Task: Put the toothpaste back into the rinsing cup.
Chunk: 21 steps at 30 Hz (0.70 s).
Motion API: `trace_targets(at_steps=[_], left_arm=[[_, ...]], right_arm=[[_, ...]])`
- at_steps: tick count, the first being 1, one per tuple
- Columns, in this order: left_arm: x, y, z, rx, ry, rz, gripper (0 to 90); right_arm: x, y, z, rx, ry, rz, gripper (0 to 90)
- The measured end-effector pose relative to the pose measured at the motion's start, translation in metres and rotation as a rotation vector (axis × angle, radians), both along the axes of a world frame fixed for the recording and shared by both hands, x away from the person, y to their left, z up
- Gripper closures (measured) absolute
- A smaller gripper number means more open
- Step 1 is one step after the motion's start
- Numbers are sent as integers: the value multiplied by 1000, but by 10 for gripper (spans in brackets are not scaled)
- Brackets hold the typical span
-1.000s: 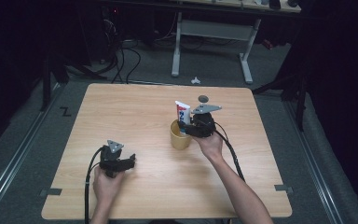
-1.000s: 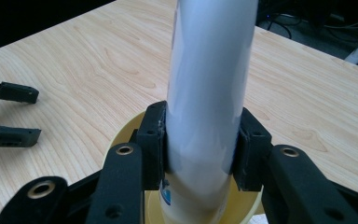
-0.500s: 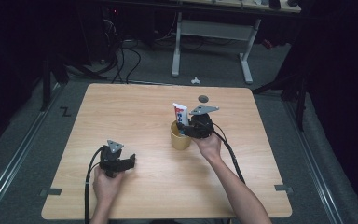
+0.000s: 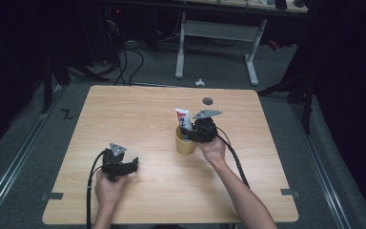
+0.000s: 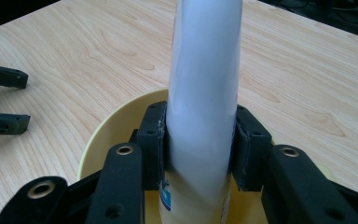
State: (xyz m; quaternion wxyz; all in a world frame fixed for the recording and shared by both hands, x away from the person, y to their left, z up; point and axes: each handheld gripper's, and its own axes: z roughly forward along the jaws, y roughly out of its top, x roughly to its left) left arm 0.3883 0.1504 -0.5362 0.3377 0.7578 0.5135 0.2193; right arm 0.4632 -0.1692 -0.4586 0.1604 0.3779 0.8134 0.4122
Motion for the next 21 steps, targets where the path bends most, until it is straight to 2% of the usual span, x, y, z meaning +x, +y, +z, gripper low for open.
trace_targets(at_steps=[7,15,21], left_arm=[[0,0,0,0,0,0,223],[0,0,0,-1,-1,1,223],[0,0,0,-1,0,0,223]], right_arm=[[1,0,-3,-9,23,-4,613],[0,4,-6,-38,24,10,613],[0,4,-6,-33,24,9,610]])
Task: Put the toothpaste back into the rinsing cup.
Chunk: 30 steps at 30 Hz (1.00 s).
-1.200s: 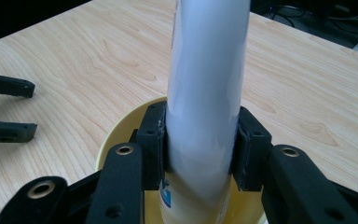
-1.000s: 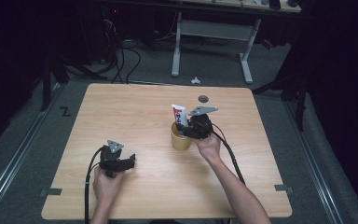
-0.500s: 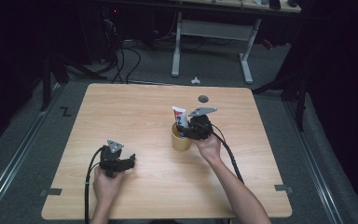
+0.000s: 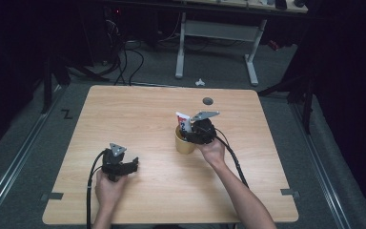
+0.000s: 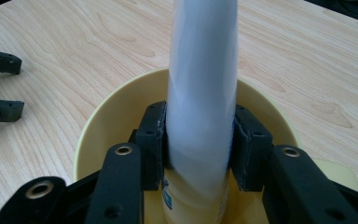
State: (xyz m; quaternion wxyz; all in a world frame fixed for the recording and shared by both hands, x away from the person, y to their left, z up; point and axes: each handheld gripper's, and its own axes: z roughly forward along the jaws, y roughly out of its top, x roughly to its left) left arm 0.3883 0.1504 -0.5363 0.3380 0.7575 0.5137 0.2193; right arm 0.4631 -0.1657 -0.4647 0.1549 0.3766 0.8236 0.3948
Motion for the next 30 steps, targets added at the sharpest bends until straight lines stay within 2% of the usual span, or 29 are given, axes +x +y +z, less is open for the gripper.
trace_targets(at_steps=[7,9,16,23,30], left_arm=[[0,0,0,0,0,0,223],[0,0,0,0,0,0,223],[0,0,0,1,1,-1,223],[0,0,0,1,0,-1,223],[0,0,0,1,0,0,223]], right_arm=[[-1,-3,3,8,-8,0,593],[-3,-6,8,33,-19,-3,575],[-6,-10,13,28,-36,2,562],[-9,-12,15,36,-48,5,477],[-10,-17,18,50,-57,0,441]])
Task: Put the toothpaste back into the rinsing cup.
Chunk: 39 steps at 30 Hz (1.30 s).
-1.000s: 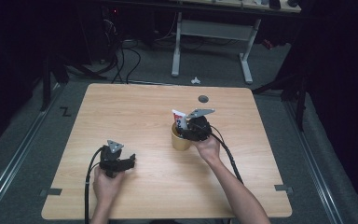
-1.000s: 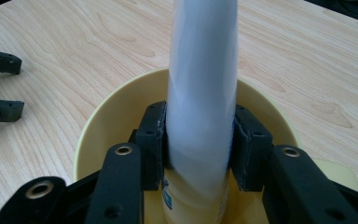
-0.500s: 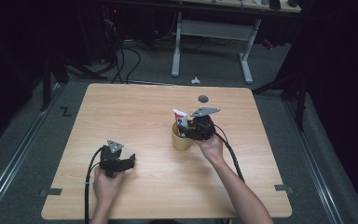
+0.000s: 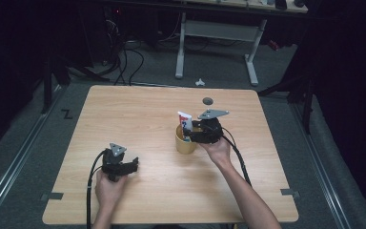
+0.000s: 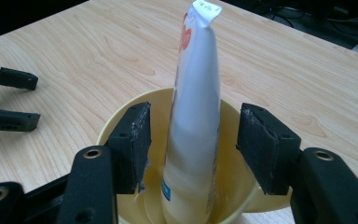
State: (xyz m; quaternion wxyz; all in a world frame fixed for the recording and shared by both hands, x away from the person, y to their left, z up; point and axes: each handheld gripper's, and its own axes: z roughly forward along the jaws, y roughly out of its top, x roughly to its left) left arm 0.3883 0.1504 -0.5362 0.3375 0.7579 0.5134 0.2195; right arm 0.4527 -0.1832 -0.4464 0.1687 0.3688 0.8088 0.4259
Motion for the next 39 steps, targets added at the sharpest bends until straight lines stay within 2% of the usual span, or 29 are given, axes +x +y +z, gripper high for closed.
trace_targets(at_steps=[6,15,25,39], left_arm=[[0,0,0,1,0,0,223],[0,0,0,1,1,-1,223],[0,0,0,1,2,-1,224],[0,0,0,1,3,-1,224]], right_arm=[[-5,-7,4,15,-6,-11,436],[-17,-24,15,55,-43,-31,449],[-22,-42,14,78,-38,-52,484],[-31,-60,19,104,-56,-79,499]])
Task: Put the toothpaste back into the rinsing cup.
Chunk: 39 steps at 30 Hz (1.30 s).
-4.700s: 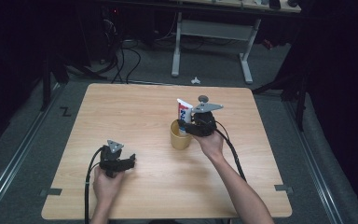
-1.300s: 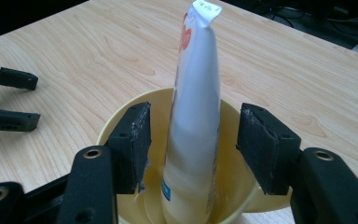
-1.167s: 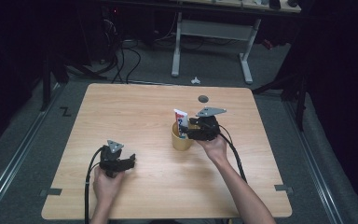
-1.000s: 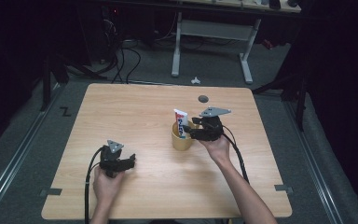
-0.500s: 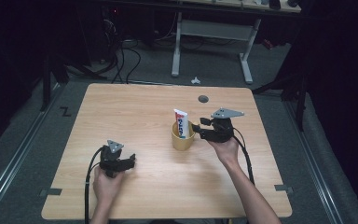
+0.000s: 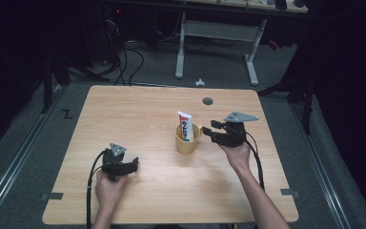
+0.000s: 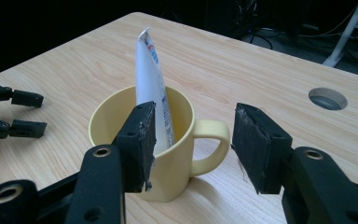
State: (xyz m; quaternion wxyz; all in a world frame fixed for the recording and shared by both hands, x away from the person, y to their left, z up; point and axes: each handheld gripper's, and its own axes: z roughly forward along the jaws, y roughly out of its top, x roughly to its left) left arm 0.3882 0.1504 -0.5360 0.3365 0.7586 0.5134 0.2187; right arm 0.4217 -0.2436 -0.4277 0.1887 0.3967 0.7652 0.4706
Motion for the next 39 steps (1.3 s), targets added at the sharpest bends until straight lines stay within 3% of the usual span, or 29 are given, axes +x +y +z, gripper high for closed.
trace_targets(at_steps=[27,39], left_arm=[[0,0,0,-1,-1,2,225],[0,0,0,-1,-1,2,226]], right_arm=[[-18,-29,8,23,-19,-37,517],[-25,-47,8,60,-24,-74,519]])
